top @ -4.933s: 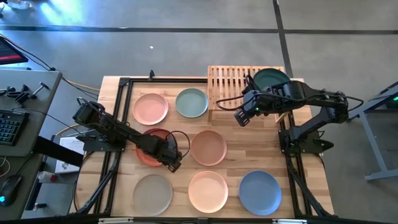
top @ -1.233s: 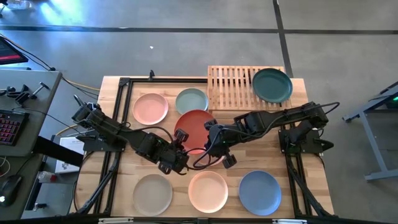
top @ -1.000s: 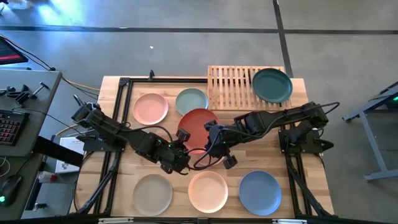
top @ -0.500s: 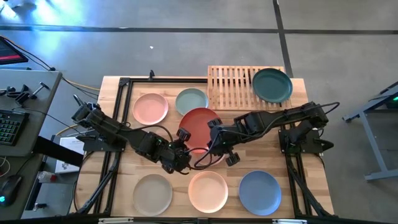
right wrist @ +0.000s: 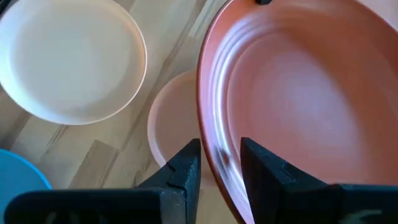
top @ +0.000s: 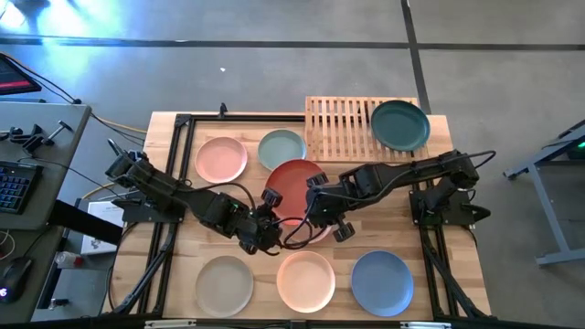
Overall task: Place and stack plates onto a shelf
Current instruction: Stack the orange plate on the top of the dark blue plate on the shelf
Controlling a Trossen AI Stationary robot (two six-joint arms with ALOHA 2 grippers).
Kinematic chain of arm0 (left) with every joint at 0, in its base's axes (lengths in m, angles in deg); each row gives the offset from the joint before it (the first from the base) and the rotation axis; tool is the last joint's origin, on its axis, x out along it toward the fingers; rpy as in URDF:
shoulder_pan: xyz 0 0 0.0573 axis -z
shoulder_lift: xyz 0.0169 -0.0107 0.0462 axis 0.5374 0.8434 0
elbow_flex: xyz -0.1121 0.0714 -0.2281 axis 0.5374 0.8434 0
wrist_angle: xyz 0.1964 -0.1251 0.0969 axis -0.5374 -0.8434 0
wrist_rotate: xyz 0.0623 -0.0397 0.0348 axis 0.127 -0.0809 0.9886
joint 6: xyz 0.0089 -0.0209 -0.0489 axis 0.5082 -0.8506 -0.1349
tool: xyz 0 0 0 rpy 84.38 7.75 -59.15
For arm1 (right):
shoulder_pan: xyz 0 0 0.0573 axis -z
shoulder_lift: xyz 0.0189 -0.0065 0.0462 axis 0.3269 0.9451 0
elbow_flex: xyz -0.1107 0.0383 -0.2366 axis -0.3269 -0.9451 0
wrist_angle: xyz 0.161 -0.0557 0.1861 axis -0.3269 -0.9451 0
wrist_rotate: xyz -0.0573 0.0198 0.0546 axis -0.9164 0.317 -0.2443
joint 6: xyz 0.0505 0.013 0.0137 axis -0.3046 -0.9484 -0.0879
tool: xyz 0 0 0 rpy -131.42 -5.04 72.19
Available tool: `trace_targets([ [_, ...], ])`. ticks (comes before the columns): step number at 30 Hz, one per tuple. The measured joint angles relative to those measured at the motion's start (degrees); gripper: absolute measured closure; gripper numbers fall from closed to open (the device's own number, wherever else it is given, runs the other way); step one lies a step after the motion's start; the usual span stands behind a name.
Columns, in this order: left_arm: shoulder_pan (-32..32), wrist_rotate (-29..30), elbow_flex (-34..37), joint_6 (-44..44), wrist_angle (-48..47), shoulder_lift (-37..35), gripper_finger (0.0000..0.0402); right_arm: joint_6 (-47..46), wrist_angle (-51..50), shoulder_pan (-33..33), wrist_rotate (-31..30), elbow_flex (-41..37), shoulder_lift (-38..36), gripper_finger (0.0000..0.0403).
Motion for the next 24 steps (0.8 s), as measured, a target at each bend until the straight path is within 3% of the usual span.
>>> trace_targets([
  [8,-0.1,0.2,0.0,0.0,-0.1,-0.1,0.0401,0.5,-0.1,-0.2,1.5,0.0,0.0,0.0395],
  [24,-2.1,1.1,0.0,-9.4,0.2,-0.1,0.037,-12.1,0.0,-1.8,1.3,0.0,0.0,0.0402],
])
